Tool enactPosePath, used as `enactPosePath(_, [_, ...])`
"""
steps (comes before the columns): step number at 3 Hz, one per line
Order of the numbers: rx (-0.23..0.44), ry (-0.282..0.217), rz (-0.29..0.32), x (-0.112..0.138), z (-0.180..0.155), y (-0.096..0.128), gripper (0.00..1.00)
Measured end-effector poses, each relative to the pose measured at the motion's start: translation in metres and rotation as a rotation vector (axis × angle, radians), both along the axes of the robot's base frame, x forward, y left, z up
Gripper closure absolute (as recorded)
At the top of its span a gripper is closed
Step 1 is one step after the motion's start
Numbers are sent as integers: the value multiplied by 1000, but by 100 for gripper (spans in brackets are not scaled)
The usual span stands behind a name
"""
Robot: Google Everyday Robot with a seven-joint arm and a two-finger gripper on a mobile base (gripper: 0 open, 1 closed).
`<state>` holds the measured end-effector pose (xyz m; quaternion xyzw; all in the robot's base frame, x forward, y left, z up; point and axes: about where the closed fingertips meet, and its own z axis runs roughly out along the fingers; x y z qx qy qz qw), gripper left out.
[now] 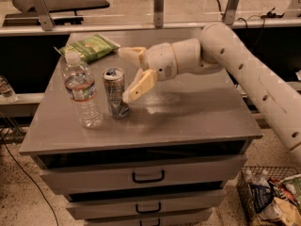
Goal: Move redbull can near water bottle
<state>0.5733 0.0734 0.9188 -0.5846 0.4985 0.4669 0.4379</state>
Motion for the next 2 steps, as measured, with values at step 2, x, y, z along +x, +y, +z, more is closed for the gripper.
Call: enactPosePath(2, [-70, -251, -380, 88, 74, -136, 0])
